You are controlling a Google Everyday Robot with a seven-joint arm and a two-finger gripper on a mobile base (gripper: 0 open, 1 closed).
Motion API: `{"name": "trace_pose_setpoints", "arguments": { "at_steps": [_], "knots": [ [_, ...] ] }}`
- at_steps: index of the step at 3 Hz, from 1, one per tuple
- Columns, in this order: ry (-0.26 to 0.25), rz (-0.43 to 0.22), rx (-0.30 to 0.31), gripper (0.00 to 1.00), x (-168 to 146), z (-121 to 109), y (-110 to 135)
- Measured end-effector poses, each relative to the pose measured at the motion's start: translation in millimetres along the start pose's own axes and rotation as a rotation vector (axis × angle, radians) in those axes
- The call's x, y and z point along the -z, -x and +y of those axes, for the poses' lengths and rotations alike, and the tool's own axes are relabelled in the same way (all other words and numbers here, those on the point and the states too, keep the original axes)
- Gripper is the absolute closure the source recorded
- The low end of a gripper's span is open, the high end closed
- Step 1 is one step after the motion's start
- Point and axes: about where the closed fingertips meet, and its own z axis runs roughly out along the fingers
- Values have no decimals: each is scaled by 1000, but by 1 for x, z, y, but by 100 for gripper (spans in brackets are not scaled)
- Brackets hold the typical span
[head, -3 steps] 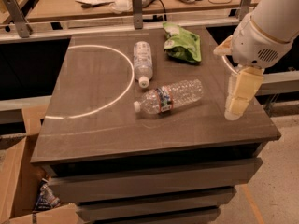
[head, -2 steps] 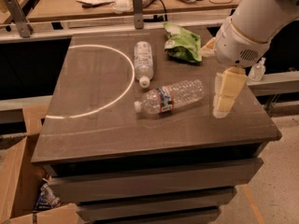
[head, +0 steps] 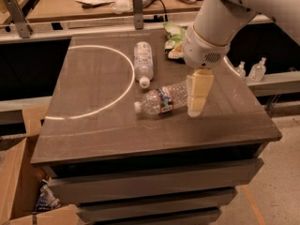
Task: Place water bottle upright
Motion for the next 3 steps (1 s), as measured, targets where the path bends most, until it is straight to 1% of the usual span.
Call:
{"name": "trace_pose_setpoints", "arguments": {
  "at_steps": [1,2,3],
  "knots": [
    [19,0,31,0,-16,-6,10],
    [43,9,48,0,-30,-9,14],
    [65,19,52,0,-43,-11,17]
  ]
}}
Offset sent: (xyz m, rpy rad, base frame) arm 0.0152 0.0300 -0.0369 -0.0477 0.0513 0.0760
